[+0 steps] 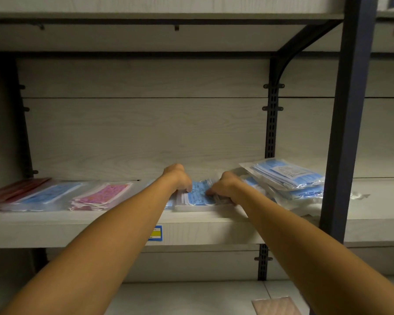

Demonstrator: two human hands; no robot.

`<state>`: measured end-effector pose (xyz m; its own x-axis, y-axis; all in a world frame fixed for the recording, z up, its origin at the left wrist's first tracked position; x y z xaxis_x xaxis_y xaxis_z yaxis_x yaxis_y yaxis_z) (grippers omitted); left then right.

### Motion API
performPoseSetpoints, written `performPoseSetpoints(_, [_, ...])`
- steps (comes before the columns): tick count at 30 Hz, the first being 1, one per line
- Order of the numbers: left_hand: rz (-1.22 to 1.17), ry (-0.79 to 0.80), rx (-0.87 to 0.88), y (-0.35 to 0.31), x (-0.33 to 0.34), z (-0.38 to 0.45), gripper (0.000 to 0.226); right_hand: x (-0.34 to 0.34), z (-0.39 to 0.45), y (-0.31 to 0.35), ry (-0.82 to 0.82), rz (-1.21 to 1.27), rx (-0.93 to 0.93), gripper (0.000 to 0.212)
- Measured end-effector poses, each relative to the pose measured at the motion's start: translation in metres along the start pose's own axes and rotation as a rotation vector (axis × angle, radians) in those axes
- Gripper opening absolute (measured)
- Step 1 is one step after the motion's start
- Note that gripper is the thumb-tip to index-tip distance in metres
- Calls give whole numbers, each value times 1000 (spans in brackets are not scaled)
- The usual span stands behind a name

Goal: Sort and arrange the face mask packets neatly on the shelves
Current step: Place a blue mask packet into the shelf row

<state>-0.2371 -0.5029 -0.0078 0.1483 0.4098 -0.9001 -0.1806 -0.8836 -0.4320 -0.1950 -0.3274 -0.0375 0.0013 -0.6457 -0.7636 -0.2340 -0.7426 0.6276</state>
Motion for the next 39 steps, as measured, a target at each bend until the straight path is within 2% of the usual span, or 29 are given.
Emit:
performPoseSetpoints(7, [0,-3,-7,2,2,1,53,1,0,1,-8,-33,0,32])
performPoseSetpoints(15, [33,-6,-14,1,5,4,40,2,-1,2,-9,-67,1,30])
performPoseSetpoints(23, [37,-13,-15,5,6,9,32,1,0,0,-15,-95,-5,41])
performPoseSetpoints(26, [8,-45,21,8,4,11,26,-5,2,1,-84,-117,-51,53])
performPoseSetpoints(29, [6,-137,80,8,-6,10,20,-17,1,9,-213,-193,-136,54])
performPoseSetpoints(32, [116,-223,143,2,-19,7,23,-23,-5,23,-293,-399,-226,45])
performPoseSetpoints(39, [253,-237,256,-17,-21,4,25,-39,-12,42,-329,-632,-283,37])
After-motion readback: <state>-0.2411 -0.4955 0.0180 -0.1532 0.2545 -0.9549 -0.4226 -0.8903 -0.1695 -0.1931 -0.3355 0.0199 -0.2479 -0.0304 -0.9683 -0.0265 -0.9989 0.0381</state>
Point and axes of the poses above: each hand's wrist, its own z-axis towards the middle knuckle, its own x-axis out of the palm, y = z × x, the point moved 10 cm from there along z, towards the middle knuckle, and after that the axes turned 13 degrees about y, right-handed, at the moved point
